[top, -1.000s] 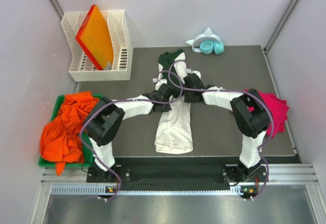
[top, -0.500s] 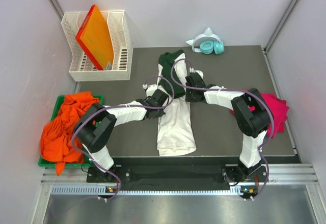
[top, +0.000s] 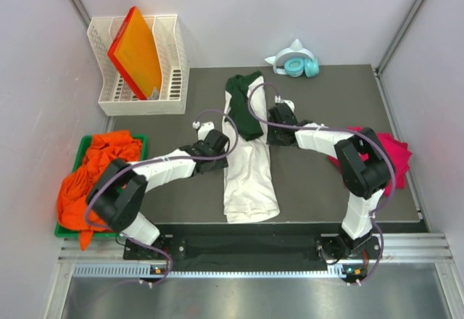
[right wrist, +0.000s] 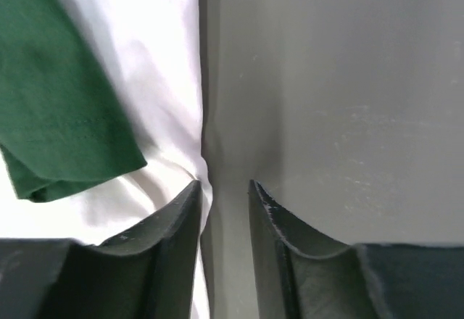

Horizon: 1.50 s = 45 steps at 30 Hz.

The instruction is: Fold and stack the t-shirts

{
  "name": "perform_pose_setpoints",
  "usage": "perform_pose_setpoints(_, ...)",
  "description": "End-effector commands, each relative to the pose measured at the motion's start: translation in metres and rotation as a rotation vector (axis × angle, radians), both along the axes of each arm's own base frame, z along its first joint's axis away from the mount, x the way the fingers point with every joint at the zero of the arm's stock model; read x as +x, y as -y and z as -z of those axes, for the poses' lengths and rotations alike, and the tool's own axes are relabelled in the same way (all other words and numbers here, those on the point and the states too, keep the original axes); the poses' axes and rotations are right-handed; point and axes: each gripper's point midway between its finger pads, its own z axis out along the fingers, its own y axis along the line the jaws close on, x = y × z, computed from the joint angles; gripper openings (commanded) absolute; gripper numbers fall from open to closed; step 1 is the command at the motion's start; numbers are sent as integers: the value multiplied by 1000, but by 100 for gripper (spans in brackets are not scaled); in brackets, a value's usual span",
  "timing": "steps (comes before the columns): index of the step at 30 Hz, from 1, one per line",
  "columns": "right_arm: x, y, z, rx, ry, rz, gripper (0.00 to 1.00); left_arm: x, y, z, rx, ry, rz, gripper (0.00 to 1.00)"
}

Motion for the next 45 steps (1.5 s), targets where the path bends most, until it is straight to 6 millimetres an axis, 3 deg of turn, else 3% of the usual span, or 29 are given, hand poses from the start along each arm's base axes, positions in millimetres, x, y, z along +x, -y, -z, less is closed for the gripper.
perform_pose_setpoints(1,26,-4,-68,56,164,5,38,24,7,-65,-49,195,57,60)
perform_pose_setpoints(3,28,-10,-74,60,164,-14,37,33,22,-82,-86,237,113,57)
perform_pose_setpoints(5,33,-16,-73,59,162,-33,28,40,35,-79,-103,221,148,47)
perform_pose_setpoints(6,33,-20,-71,60,156,-43,19,40,45,-76,-124,201,179,36)
perform_pose_setpoints(7,35,-22,-65,56,146,-48,15,44,54,-65,-125,166,189,17)
perform_pose_setpoints(8,35,-25,-60,56,132,-56,4,45,60,-58,-131,141,201,3)
perform_pose_setpoints(9,34,-27,-55,52,118,-63,0,44,68,-50,-146,111,223,0)
perform_pose_setpoints(13,35,-37,-32,54,64,-85,0,48,91,-16,-196,39,252,0)
perform_pose_setpoints(22,34,-45,-4,48,-6,-110,0,50,104,16,-195,-35,263,0)
perform_pose_setpoints(26,33,-34,8,18,-35,-69,0,46,93,25,-153,-66,239,0)
perform_pose_setpoints(35,38,19,25,-33,-101,69,0,20,48,37,-78,-140,139,0)
perform_pose_setpoints(45,36,40,36,-68,-135,120,0,7,13,40,1,-170,42,0)
